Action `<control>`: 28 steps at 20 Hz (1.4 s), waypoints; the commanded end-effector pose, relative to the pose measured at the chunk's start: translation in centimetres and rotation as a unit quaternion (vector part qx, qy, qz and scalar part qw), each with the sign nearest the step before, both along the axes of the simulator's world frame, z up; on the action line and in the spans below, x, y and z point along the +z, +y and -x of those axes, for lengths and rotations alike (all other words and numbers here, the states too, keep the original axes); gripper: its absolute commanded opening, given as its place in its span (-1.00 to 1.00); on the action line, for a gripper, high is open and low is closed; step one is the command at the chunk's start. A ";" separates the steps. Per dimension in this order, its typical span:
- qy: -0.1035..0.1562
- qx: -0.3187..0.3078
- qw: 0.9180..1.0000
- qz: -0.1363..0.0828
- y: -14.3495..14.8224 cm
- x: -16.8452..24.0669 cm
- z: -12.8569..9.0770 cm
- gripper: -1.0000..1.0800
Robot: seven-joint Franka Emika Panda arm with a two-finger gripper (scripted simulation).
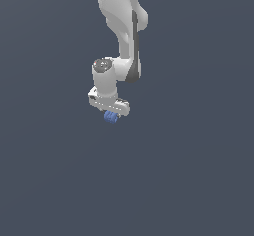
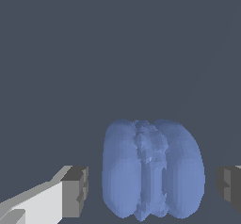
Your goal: Pick up the object and move it to a goal position.
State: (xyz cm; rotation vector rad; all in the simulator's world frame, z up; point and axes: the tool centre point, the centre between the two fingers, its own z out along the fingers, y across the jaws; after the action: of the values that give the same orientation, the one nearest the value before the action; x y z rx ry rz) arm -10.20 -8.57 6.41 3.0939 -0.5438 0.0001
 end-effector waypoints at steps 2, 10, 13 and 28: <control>0.000 -0.001 1.000 0.000 0.0 -1.5 0.1 0.92; 0.000 -0.001 1.000 0.000 0.0 -2.4 0.0 -1.00; 0.000 -0.001 1.000 0.000 0.0 -2.4 0.0 -1.00; -0.001 -0.001 1.000 0.000 -1.2 -0.4 -0.7 -1.00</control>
State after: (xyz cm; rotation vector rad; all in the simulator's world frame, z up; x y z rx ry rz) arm -9.72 -9.44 5.45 3.0936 -0.5473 0.0009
